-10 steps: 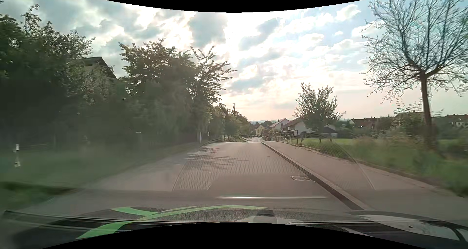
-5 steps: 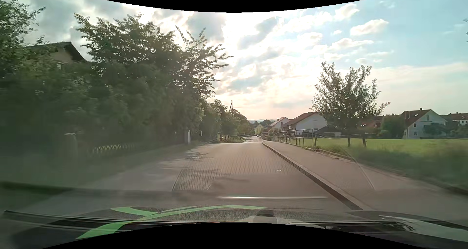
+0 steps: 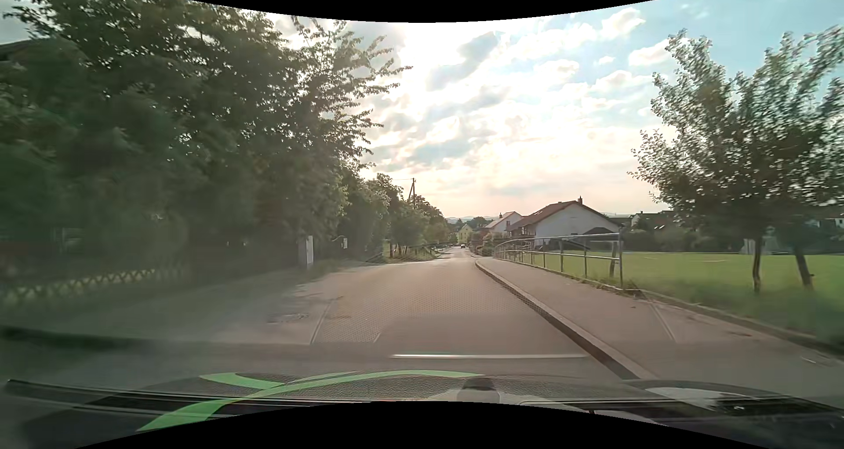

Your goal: Follow the waypoints while adhering to traffic rules and regulations

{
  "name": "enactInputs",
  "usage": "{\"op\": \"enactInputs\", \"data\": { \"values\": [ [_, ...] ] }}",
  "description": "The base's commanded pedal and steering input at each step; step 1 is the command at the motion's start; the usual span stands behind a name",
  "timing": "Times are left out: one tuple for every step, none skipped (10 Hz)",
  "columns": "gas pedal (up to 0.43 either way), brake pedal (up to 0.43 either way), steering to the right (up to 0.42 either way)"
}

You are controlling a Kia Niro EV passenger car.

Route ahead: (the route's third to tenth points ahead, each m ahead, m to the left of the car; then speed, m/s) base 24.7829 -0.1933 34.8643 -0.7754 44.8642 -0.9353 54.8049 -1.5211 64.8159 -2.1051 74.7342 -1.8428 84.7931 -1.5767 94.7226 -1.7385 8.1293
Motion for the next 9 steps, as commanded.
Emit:
{"op": "enactInputs", "data": {
  "values": [
    [0.087,0.000,0.004],
    [0.087,0.000,0.004],
    [0.087,0.000,0.004],
    [0.087,0.000,0.004],
    [0.087,0.000,0.004],
    [0.087,0.000,0.003],
    [0.087,0.000,0.002],
    [0.087,0.000,0.002],
    [0.059,0.000,0.002]
  ]
}}
